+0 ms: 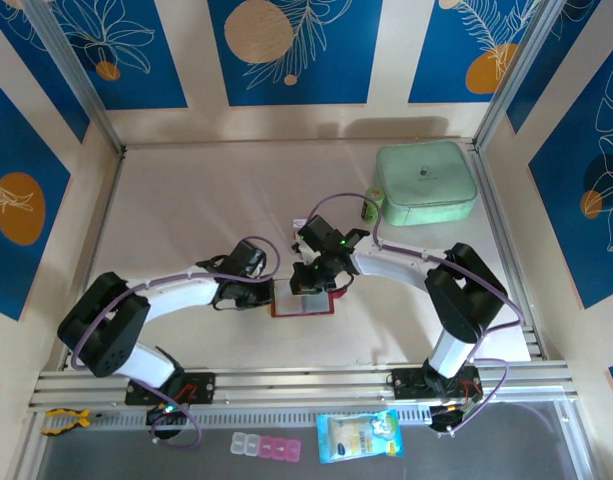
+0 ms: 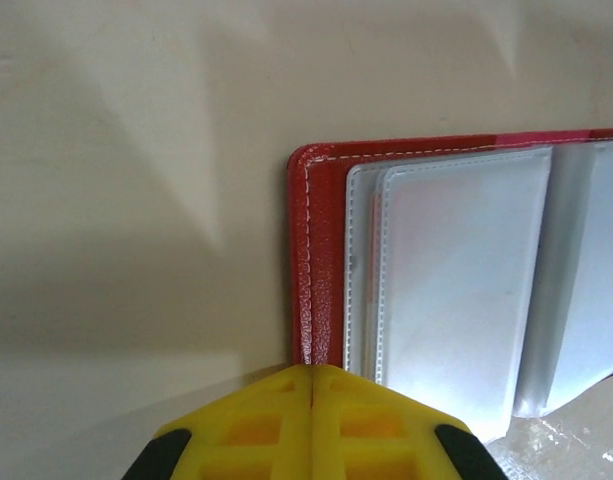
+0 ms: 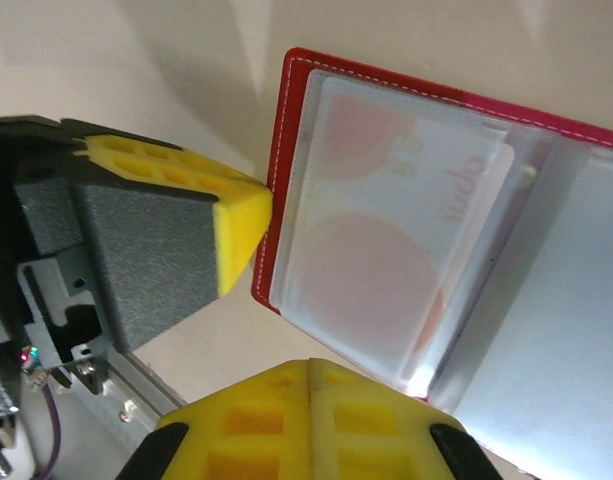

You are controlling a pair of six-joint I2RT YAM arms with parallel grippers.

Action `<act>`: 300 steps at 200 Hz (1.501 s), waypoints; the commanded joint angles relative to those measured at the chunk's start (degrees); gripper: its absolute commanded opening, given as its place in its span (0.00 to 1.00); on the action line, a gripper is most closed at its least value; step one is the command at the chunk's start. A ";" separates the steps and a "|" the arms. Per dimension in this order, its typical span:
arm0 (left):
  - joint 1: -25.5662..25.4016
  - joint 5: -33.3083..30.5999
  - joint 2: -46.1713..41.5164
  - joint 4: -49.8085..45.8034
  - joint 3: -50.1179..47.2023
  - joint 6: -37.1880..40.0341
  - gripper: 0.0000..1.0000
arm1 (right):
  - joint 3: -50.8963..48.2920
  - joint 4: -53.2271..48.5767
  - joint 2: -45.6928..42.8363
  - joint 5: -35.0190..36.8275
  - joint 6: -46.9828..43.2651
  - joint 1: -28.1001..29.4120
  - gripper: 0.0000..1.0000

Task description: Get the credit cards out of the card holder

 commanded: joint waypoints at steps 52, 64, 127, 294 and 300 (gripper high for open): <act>0.54 0.85 1.12 -0.86 0.04 0.76 0.06 | 1.51 0.65 4.64 -1.57 3.66 0.05 0.19; 0.62 0.71 1.10 -0.95 -0.05 0.77 0.06 | 2.06 0.28 5.56 -1.57 3.82 0.06 0.19; 0.83 0.05 0.68 -1.65 -0.05 1.06 0.05 | 2.88 0.27 7.28 -1.35 4.04 0.04 0.24; 1.19 -0.21 0.17 -2.43 0.12 1.61 0.06 | 2.91 -4.13 7.85 3.38 3.00 -1.06 0.24; 1.20 -0.22 0.14 -2.38 0.12 1.58 0.06 | 2.74 -4.14 7.78 3.38 2.85 -1.22 0.24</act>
